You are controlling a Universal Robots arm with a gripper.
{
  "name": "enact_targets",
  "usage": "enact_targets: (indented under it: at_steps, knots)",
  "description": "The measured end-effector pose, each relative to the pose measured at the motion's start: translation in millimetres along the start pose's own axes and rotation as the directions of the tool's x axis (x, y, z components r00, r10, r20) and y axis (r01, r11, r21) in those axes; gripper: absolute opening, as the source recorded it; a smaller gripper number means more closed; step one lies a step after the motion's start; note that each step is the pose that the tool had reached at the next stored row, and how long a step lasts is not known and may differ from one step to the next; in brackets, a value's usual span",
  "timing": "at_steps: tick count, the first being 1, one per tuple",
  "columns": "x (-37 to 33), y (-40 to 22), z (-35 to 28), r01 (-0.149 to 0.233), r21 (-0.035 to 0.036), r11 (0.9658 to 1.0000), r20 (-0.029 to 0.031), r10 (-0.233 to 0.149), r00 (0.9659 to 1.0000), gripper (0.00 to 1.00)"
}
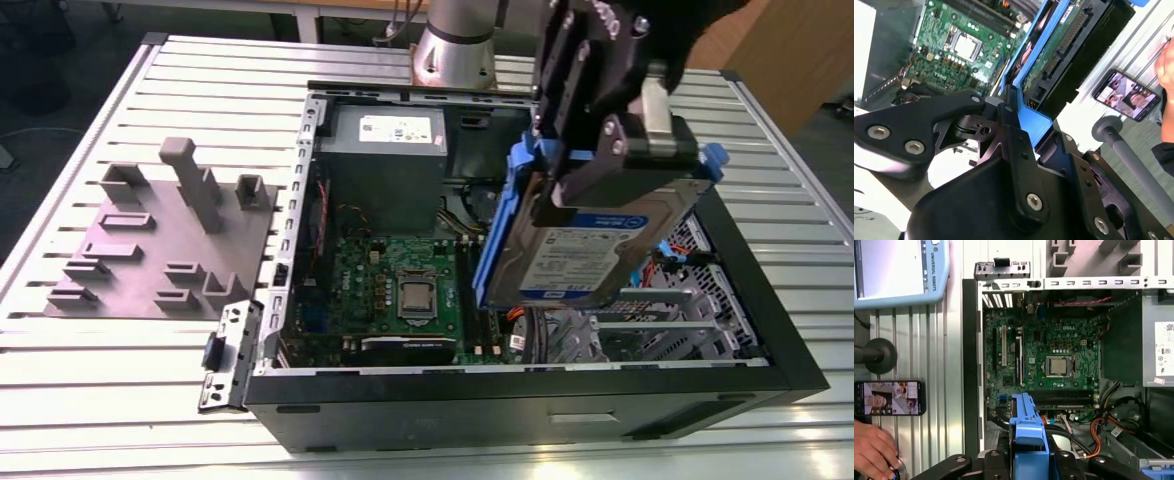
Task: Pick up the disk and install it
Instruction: 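Insert the disk into the insertion slot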
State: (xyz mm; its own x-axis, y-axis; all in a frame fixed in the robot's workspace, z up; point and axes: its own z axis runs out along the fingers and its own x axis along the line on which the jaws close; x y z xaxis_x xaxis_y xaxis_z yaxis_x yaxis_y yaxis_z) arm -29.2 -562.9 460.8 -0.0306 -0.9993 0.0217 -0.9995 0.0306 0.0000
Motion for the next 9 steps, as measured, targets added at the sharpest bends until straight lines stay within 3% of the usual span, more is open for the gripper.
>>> enact_targets:
  at_steps: [9]
  knots:
    - [-1.0,-32.4,1.9,0.0,0.0,1.0,-0.0001,0.0,1.0,0.36]
